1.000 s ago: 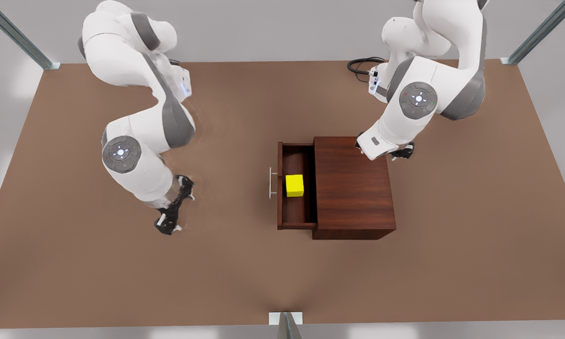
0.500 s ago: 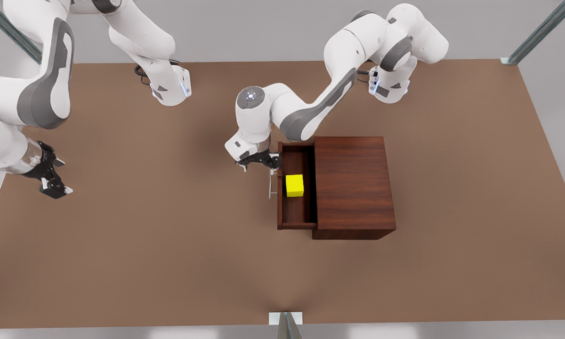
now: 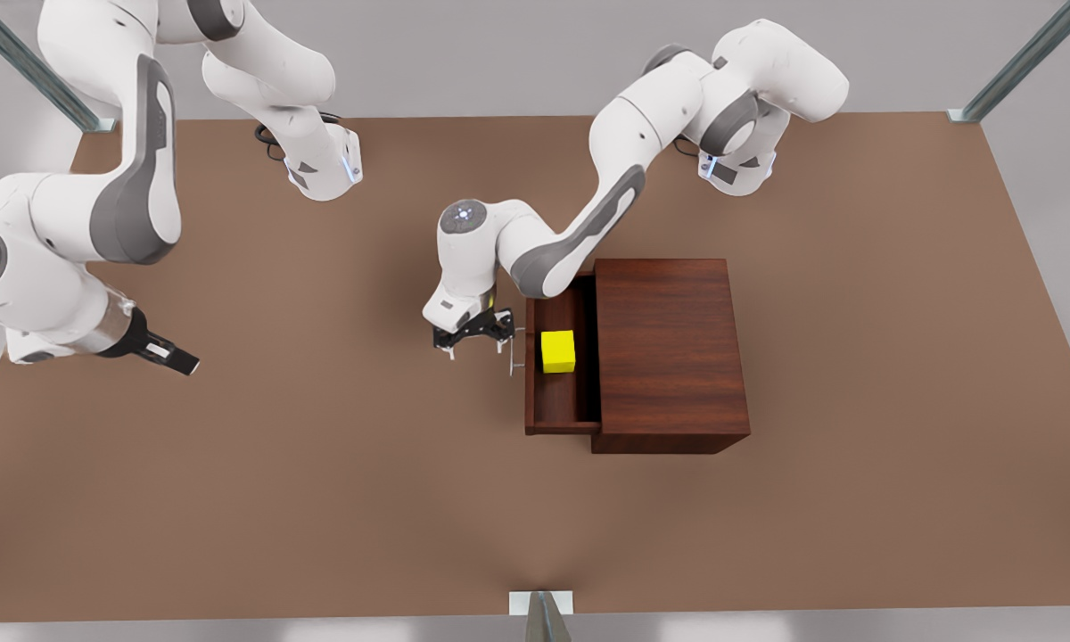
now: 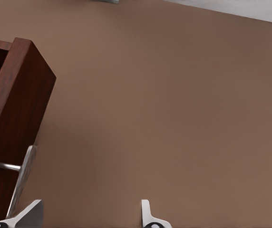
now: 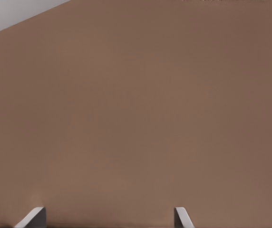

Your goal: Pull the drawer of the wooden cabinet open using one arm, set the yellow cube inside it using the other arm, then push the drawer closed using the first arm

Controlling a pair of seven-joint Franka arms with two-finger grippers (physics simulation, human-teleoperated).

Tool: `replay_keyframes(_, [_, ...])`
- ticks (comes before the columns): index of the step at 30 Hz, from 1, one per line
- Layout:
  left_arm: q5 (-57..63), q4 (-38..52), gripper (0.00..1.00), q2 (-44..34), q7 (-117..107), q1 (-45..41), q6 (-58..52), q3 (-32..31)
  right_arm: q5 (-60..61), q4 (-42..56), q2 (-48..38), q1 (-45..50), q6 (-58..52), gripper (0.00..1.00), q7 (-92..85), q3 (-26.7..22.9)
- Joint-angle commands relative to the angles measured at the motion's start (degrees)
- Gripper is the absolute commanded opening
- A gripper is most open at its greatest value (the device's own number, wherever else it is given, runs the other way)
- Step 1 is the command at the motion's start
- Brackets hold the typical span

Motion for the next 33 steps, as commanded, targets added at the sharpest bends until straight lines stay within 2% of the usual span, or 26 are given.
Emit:
replay_keyframes(1, [0.26,-0.08,1.0,0.07,-17.15,-0.05,2.26,-0.02,0.07,0.03,0.14,0.07,0.19,1.0,-25.28,0.08])
replay_keyframes(25, [1.49,-4.39,1.0,-1.34,-8.54,1.71,-5.48,0.16,-0.2,0.03,1.29,0.07,0.19,1.0,-25.19,1.22])
replay_keyframes(33, [1.14,-10.98,1.0,-5.73,-5.46,3.73,-5.21,-0.02,-0.2,0.03,1.29,0.07,0.19,1.0,-25.28,1.31])
